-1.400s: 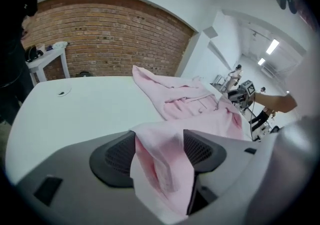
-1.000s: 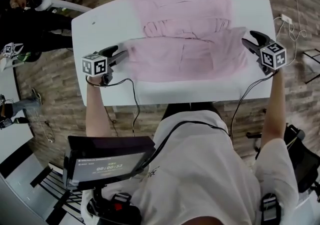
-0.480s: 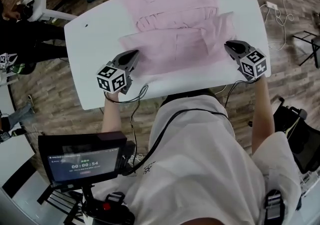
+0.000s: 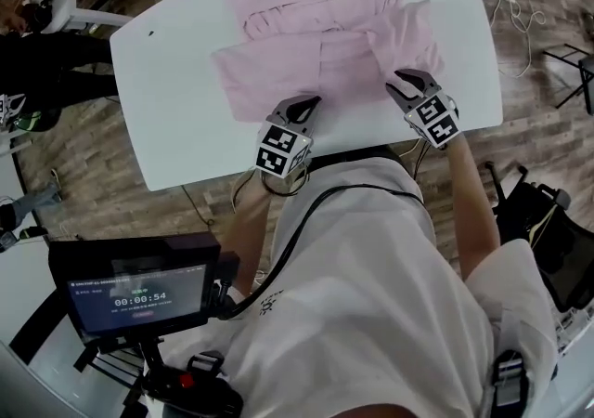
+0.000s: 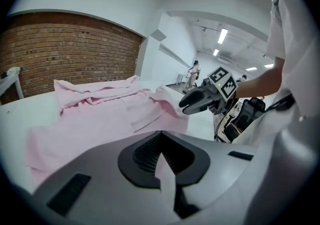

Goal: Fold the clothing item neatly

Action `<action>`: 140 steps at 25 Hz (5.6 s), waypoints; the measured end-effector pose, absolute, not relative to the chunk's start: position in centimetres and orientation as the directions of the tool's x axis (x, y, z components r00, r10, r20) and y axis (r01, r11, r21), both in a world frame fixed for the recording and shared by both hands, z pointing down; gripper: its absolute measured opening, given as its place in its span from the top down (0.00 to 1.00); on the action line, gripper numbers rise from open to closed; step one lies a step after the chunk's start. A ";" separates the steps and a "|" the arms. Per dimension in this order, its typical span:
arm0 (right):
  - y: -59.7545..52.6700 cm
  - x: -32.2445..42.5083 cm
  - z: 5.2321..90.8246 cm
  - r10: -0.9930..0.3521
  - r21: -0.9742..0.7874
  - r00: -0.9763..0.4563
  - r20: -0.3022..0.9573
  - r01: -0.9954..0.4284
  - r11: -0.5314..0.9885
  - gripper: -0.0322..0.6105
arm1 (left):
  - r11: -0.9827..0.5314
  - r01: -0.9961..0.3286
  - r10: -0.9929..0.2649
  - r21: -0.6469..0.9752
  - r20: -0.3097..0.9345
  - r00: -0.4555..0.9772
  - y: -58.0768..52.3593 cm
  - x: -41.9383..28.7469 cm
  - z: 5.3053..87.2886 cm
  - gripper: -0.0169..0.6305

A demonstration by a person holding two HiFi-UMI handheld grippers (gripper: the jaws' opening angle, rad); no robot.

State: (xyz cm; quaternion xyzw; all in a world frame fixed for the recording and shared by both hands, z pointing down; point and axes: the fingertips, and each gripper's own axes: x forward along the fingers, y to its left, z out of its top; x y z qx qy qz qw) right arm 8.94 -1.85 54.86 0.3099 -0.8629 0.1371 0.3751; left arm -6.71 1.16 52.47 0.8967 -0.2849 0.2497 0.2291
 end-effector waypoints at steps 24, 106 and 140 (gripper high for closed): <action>-5.3 7.2 56.7 -0.458 0.079 -0.420 0.783 -0.664 0.744 0.92 | -0.444 -0.887 -0.610 0.129 0.682 0.404 0.3 -10.7 53.7 0.97; -21.8 2.5 47.2 -0.486 0.593 -0.516 0.706 0.054 0.803 0.93 | -0.849 -0.435 -0.489 -0.300 0.759 0.431 -21.4 -10.8 46.7 0.97; -22.9 15.3 40.5 -0.762 0.347 -0.480 0.435 -0.691 0.634 0.75 | -0.988 -0.153 -0.035 0.034 0.905 0.425 -1.4 -8.1 60.8 0.97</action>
